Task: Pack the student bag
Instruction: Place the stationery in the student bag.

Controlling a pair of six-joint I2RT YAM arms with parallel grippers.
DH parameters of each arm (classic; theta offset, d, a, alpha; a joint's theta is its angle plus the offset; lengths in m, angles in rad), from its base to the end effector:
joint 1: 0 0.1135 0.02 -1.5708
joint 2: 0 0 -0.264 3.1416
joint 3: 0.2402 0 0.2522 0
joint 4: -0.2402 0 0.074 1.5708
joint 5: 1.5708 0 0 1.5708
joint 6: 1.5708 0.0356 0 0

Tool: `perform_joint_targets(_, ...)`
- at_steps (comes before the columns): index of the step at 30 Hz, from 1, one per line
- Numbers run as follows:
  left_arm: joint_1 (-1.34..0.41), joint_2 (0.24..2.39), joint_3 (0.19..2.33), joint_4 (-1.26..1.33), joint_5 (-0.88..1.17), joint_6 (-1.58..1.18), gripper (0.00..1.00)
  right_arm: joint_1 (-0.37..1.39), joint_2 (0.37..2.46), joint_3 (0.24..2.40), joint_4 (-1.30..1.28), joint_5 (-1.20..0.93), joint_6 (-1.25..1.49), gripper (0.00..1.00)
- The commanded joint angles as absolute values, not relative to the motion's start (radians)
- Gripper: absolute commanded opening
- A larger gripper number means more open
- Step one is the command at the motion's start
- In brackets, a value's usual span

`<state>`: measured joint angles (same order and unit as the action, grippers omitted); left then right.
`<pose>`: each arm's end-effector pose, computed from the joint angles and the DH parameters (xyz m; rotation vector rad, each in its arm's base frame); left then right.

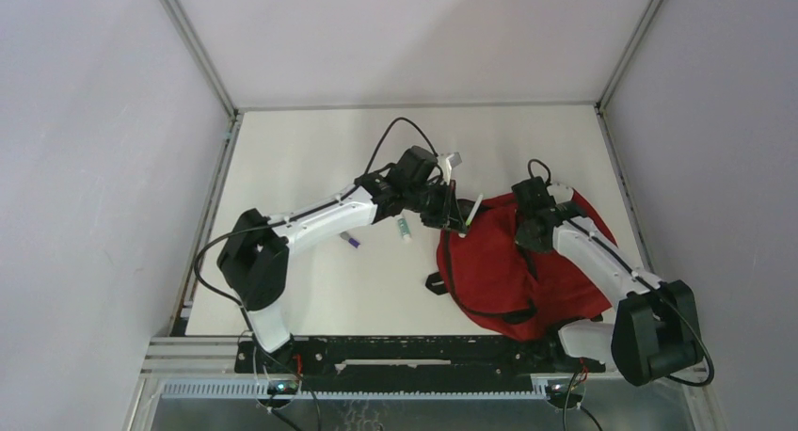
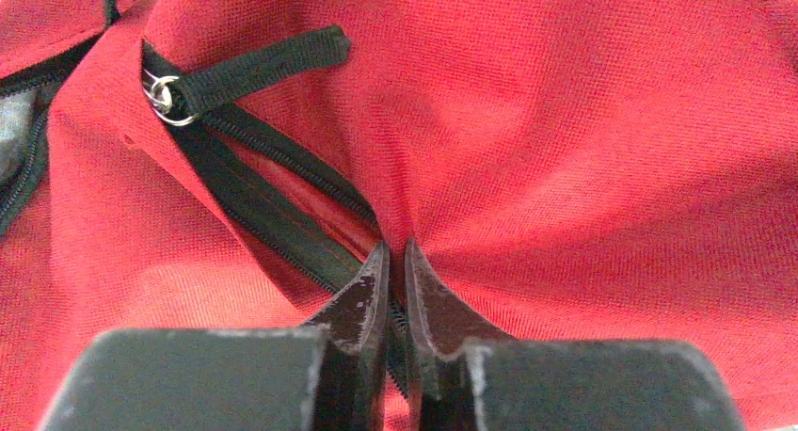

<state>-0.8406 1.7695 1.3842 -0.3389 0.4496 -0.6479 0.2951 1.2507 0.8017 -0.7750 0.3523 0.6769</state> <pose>0.2560 -0.3092 0.2656 0.5056 2.5067 -1.2042 0.2142 0.0523 0.2108 0.5877 2.6026 -0.2015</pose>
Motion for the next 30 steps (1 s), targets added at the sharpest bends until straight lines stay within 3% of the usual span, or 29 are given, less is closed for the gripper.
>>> perform_joint_targets(1, -0.849, 1.766, 1.453, -0.316, 0.473, -0.657, 0.00, 0.298, 1.167, 0.769, -0.804, 0.361, 0.683, 0.13)
perform_joint_targets(2, -0.850, 1.764, 1.454, -0.316, 0.471, -0.657, 0.00, 0.301, 1.139, 0.770, -0.808, 0.354, 0.678, 0.15)
perform_joint_targets(6, -0.859, 1.773, 1.465, -0.317, 0.471, -0.657, 0.00, 0.301, 1.090, 0.768, -0.827, 0.349, 0.677, 0.42)
perform_joint_targets(9, -0.866, 1.784, 1.476, -0.316, 0.472, -0.657, 0.00, 0.303, 1.130, 0.767, -0.833, 0.360, 0.683, 0.44)
perform_joint_targets(17, -0.875, 1.775, 1.472, -0.335, 0.464, -0.639, 0.00, 0.312, 1.175, 0.764, -0.823, 0.398, 0.695, 0.27)
perform_joint_targets(22, -0.878, 1.773, 1.472, -0.340, 0.466, -0.637, 0.00, 0.331, 1.101, 0.773, -0.860, 0.433, 0.722, 0.28)
perform_joint_targets(24, -0.883, 1.776, 1.476, -0.339, 0.468, -0.635, 0.00, 0.329, 1.068, 0.773, -0.876, 0.467, 0.742, 0.18)
perform_joint_targets(29, -0.902, 1.791, 1.494, -0.339, 0.479, -0.634, 0.00, 0.328, 1.033, 0.773, -0.867, 0.467, 0.720, 0.13)
perform_joint_targets(30, -0.907, 1.794, 1.499, -0.339, 0.484, -0.634, 0.00, 0.328, 1.030, 0.773, -0.867, 0.462, 0.716, 0.06)
